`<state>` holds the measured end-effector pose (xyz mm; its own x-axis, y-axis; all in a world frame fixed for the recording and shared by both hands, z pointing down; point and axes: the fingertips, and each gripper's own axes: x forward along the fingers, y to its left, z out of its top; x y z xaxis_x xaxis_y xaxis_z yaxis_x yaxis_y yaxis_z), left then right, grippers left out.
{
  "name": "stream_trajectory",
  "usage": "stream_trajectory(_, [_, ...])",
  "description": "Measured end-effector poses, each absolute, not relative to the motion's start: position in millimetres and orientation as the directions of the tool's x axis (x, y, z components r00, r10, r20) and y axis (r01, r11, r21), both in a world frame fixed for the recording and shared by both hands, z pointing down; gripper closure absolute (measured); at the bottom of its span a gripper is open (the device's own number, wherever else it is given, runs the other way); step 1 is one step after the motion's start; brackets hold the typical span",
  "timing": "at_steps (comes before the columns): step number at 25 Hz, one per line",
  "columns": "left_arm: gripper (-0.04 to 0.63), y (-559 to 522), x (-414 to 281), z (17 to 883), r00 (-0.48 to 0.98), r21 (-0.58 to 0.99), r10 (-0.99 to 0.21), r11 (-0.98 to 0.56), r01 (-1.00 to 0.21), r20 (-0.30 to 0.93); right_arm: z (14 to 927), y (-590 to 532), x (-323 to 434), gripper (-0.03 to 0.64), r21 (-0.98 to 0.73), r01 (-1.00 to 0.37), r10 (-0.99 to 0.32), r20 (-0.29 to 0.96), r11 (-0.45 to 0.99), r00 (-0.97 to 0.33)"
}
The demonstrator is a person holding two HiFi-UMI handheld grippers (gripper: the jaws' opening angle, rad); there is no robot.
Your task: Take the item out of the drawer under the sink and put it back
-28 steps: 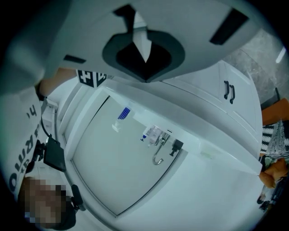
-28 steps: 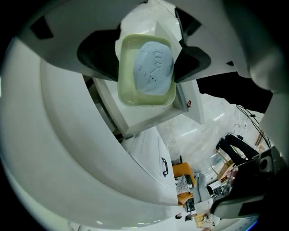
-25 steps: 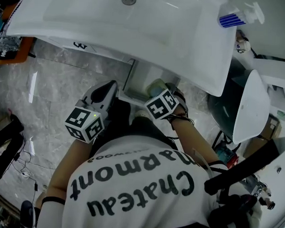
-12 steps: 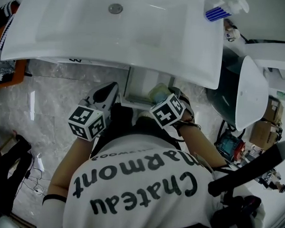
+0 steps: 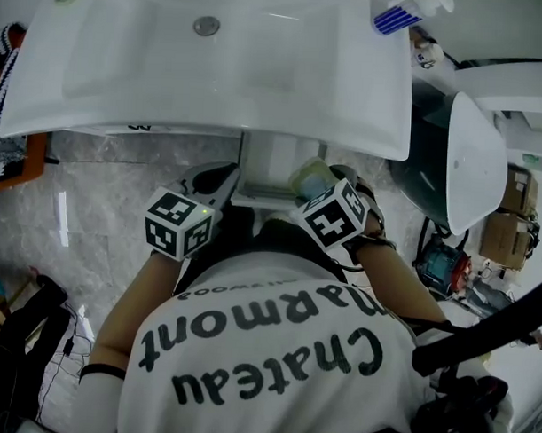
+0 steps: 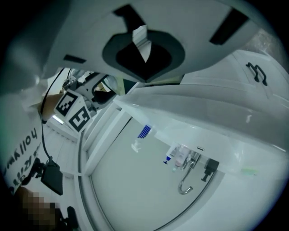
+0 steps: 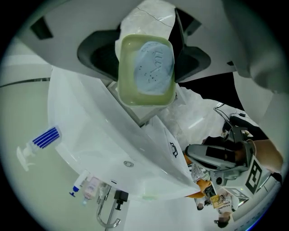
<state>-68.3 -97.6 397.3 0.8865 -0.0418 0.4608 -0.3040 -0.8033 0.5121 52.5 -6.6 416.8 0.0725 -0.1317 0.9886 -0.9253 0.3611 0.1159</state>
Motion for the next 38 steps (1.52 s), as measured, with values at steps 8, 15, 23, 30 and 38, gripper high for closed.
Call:
stream_trajectory(8, [0.598,-87,-44,390,0.888,0.494,0.031,-0.84,-0.226,0.459,385,-12,67,0.221,0.14,-0.937,-0.188,0.979,0.319,0.082])
stream_trajectory(15, [0.598,-70,-9,385,0.88,0.491,0.102,-0.856,-0.16,0.464,369,-24,99,0.221,0.158,-0.94,-0.222,0.971,0.302,0.091])
stream_trajectory(23, [0.598,-64,15,380,0.876,0.476,0.093,-0.864,-0.166,0.474,364,-34,142,0.221,0.159,-0.919,-0.196,0.976,0.36,0.093])
stream_trajectory(30, [0.598,-75,18,383,0.871,0.475,0.028,-0.847,-0.241,0.491,365,-58,172,0.221,0.168,-0.886,-0.197,0.976,0.433,0.089])
stream_trajectory(38, [0.598,-88,26,382,0.861,0.444,-0.027,-0.848,-0.288,0.508,373,-75,190,0.221,0.138,-0.88,-0.182,0.981,0.454,0.06])
